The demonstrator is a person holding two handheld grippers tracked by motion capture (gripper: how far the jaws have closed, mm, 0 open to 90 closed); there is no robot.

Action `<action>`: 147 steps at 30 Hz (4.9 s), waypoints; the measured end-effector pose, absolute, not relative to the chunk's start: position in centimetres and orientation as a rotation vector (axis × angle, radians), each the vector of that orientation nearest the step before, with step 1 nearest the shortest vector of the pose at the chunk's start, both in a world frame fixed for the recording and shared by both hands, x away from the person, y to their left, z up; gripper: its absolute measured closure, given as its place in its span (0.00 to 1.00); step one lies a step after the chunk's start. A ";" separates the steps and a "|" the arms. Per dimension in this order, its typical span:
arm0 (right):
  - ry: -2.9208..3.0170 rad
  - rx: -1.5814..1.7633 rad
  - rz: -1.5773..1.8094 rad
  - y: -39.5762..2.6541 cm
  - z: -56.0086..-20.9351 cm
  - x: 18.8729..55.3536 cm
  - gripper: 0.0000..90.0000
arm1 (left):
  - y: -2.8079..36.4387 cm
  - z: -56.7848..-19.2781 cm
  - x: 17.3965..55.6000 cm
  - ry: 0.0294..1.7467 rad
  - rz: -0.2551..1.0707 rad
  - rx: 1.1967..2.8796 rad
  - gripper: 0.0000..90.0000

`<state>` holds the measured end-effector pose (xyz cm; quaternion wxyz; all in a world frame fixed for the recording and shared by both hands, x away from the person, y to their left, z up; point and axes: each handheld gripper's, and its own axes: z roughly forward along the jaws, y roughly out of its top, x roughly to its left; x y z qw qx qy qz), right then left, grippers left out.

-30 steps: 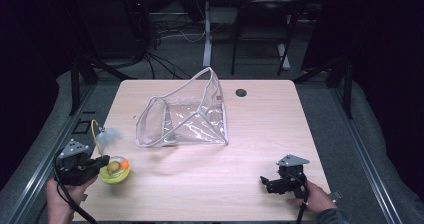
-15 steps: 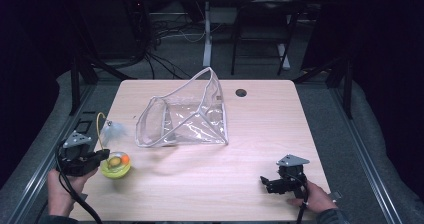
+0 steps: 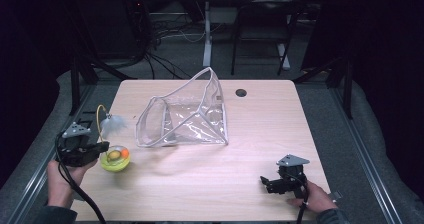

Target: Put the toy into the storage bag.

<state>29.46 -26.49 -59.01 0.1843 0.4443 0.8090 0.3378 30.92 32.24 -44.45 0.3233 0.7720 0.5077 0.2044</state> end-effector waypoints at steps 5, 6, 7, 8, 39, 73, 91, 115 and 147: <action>2.281 1.253 0.953 -26.5 -59.0 29.5 0.00 | 32.2 -44.1 31.7 1.328 0.530 2.029 0.98; 2.281 1.252 0.952 -26.5 -59.0 29.5 0.00 | 32.2 -44.0 31.9 1.325 0.531 2.028 0.98; 2.281 1.252 0.952 -26.5 -59.0 29.5 0.00 | 32.2 -43.9 32.1 1.325 0.530 2.025 0.98; 2.281 1.252 0.952 -26.5 -59.0 29.5 0.00 | 32.2 -43.8 32.3 1.327 0.522 2.022 0.98; 2.281 1.252 0.952 -26.5 -59.0 29.5 0.00 | 32.7 -42.9 37.6 1.407 0.521 2.070 0.98; 2.288 1.251 0.939 -26.5 -59.0 29.4 0.00 | 32.3 -39.7 42.8 1.451 0.536 2.044 0.98; 2.288 1.250 0.938 -26.5 -59.0 29.4 0.00 | 31.6 -36.2 43.2 1.405 0.597 2.051 0.98; 2.288 1.251 0.938 -26.5 -59.0 29.5 0.00 | 29.9 -31.0 42.9 1.321 0.675 2.048 0.98; 2.287 1.250 0.938 -26.5 -59.0 29.4 0.00 | 24.0 -31.0 42.4 1.111 0.571 2.152 0.98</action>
